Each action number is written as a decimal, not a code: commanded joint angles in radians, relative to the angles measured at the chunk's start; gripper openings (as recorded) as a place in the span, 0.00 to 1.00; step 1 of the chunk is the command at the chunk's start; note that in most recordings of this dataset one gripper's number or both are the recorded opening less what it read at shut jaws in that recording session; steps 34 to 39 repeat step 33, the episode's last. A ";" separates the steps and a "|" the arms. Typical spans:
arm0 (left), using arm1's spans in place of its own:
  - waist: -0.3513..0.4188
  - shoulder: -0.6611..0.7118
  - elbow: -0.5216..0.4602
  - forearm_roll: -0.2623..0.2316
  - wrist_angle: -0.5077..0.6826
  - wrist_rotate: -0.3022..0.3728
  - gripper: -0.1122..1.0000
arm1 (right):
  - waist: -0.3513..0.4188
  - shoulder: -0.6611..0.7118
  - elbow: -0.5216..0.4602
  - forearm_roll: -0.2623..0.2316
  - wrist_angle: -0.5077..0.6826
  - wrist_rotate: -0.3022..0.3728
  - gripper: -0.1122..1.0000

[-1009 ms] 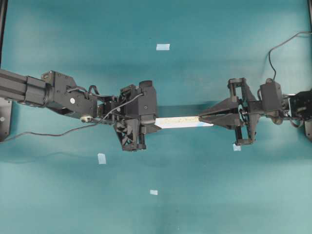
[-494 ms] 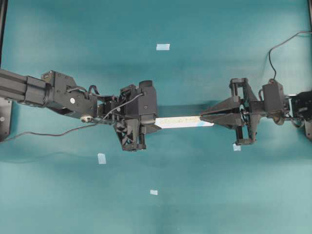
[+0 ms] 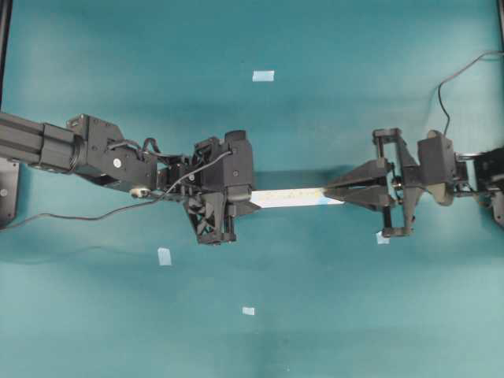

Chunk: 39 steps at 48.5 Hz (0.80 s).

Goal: Move the wooden board into place and insert the rod into its hole.

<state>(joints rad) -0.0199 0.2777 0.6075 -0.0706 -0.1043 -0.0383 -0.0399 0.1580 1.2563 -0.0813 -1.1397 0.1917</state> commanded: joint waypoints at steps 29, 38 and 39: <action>-0.011 -0.015 -0.006 0.002 -0.005 -0.008 0.30 | 0.021 -0.153 -0.029 -0.008 0.391 0.009 0.09; -0.011 -0.017 -0.008 0.002 -0.005 -0.008 0.30 | 0.021 -0.160 -0.026 -0.008 0.393 0.029 0.09; -0.011 -0.017 -0.008 0.002 -0.005 -0.008 0.30 | 0.021 -0.160 -0.026 -0.008 0.393 0.029 0.09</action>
